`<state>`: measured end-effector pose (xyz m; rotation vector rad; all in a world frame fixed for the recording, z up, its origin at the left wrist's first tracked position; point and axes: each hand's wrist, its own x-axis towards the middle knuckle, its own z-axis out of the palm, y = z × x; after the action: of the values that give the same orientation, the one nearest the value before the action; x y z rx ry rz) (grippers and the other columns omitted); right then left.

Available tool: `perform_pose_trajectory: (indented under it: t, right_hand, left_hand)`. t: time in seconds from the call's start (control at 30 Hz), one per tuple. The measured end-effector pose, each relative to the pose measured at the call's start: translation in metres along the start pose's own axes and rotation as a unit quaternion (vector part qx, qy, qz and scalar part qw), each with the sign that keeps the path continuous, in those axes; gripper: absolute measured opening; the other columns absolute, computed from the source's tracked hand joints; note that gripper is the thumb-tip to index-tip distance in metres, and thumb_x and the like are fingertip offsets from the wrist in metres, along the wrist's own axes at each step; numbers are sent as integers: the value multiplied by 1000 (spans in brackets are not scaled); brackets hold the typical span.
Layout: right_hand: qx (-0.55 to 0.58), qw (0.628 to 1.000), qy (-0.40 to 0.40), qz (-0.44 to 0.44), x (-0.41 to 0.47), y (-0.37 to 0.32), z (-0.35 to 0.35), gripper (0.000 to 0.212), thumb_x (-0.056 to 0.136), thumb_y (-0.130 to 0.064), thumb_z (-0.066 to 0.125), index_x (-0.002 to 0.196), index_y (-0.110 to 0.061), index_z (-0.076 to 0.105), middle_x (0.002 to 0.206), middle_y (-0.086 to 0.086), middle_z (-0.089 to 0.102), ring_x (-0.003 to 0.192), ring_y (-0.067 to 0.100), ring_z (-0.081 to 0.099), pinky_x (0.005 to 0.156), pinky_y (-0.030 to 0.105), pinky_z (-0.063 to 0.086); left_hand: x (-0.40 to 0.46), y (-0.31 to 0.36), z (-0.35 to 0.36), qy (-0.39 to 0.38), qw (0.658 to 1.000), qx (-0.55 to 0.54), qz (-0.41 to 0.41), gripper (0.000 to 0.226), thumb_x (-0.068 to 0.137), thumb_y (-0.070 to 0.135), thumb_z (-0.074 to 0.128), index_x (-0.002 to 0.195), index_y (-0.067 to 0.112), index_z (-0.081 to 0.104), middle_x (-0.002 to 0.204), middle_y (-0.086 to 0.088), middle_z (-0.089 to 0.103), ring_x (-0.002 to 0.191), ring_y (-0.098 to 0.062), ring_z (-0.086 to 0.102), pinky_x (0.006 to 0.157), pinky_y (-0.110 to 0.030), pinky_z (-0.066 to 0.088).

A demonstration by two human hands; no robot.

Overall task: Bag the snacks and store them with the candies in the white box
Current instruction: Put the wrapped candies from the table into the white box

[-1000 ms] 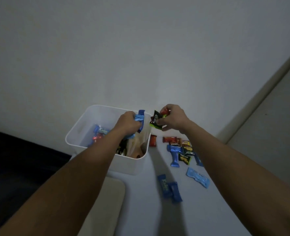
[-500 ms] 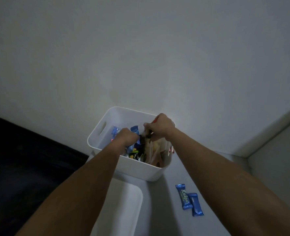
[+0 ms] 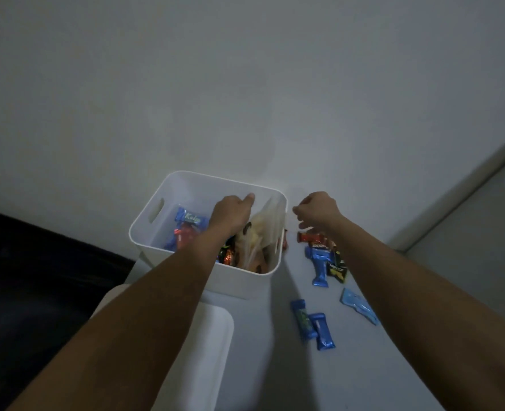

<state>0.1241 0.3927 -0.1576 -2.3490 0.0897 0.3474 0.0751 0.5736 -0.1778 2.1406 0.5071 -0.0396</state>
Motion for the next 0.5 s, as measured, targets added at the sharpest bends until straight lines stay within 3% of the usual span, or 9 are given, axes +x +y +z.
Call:
perform_pose_trajectory:
  t: [0.1, 0.2, 0.33, 0.4, 0.5]
  right_hand:
    - [-20, 1000, 10, 15, -1, 31, -24, 22, 82, -18, 63, 90, 1, 70, 84, 18, 74, 76, 30, 73, 76, 48, 60]
    - [-35, 998, 3, 46, -6, 62, -45, 21, 83, -18, 66, 88, 2, 70, 85, 18, 73, 78, 32, 72, 72, 48, 61]
    - [-43, 994, -19, 101, -12, 109, -67, 23, 83, -19, 71, 91, 2, 68, 88, 19, 72, 80, 30, 72, 69, 47, 61]
    - [-52, 990, -34, 123, -13, 134, -71, 30, 81, -21, 73, 95, 5, 68, 90, 22, 71, 82, 31, 72, 69, 48, 61]
    - [-95, 983, -63, 141, -15, 168, -71, 36, 82, -22, 74, 103, 5, 66, 93, 19, 69, 82, 28, 68, 70, 44, 61]
  left_hand:
    - [-9, 20, 28, -16, 997, -28, 75, 52, 91, 47, 49, 80, -1, 67, 86, -18, 71, 79, -35, 68, 82, -45, 55]
    - [-22, 42, 57, -56, 992, -60, 97, 44, 90, 45, 55, 87, 2, 65, 84, -16, 71, 67, -30, 70, 74, -47, 59]
    - [-40, 59, 103, -128, 986, -50, 95, 36, 87, 45, 60, 96, 11, 63, 82, -11, 71, 63, -23, 70, 66, -38, 60]
    - [-45, 53, 128, -146, 985, -3, 95, 40, 82, 47, 66, 99, 11, 65, 89, -11, 71, 76, -24, 69, 75, -39, 59]
    - [-57, 25, 167, -184, 980, 45, 59, 70, 72, 55, 72, 125, 12, 55, 125, -11, 61, 109, -29, 60, 93, -45, 52]
